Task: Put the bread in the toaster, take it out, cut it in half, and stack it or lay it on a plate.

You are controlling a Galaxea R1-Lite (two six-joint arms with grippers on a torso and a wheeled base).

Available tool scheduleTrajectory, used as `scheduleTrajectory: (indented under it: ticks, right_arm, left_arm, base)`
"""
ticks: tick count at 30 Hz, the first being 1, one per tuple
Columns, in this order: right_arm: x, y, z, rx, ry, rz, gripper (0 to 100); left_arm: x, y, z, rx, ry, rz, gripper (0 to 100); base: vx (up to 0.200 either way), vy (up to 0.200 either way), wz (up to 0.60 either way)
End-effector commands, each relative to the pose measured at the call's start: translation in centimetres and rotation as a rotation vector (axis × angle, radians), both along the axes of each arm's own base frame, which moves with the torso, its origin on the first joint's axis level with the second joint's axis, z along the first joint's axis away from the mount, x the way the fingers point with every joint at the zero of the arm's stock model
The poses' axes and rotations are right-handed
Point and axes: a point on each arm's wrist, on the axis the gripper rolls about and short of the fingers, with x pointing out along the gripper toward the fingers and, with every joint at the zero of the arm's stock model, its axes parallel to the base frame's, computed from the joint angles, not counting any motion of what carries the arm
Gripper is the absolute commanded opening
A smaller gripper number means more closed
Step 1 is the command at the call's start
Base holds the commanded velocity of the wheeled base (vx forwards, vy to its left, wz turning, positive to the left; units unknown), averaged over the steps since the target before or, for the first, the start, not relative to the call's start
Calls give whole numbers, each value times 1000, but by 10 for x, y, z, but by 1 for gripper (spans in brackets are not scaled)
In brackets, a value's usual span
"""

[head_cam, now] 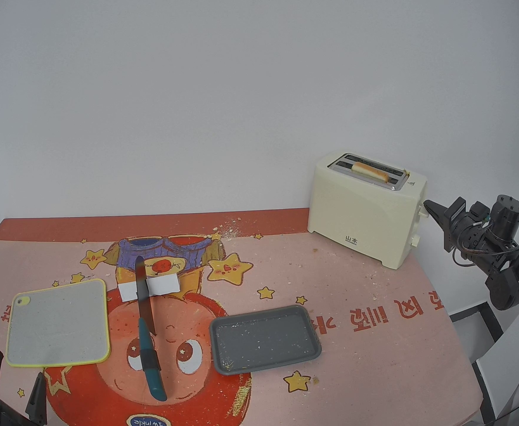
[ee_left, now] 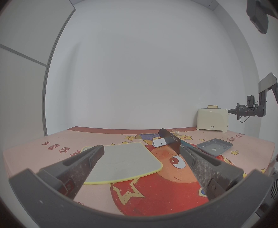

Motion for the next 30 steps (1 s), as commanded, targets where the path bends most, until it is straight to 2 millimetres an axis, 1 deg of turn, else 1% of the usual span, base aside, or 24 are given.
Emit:
scheduleTrajectory:
  ticks: [1, 8, 15, 30]
  right_arm:
    - [-1, 2, -2, 1, 10, 7, 0]
    - [2, 5, -11, -3, 34, 13, 0]
    - [1, 5, -12, -3, 40, 15, 0]
    - [1, 6, -24, -5, 78, 16, 0]
  left_arm:
    - [1, 0, -5, -1, 7, 0, 100]
    - [0, 0, -5, -1, 6, 0, 100]
    - [0, 0, -5, -1, 6, 0, 100]
    - [1, 0, -5, -1, 7, 0, 100]
  base:
    - [0, 0, 0]
    - [0, 0, 0]
    - [0, 0, 0]
    - [0, 0, 0]
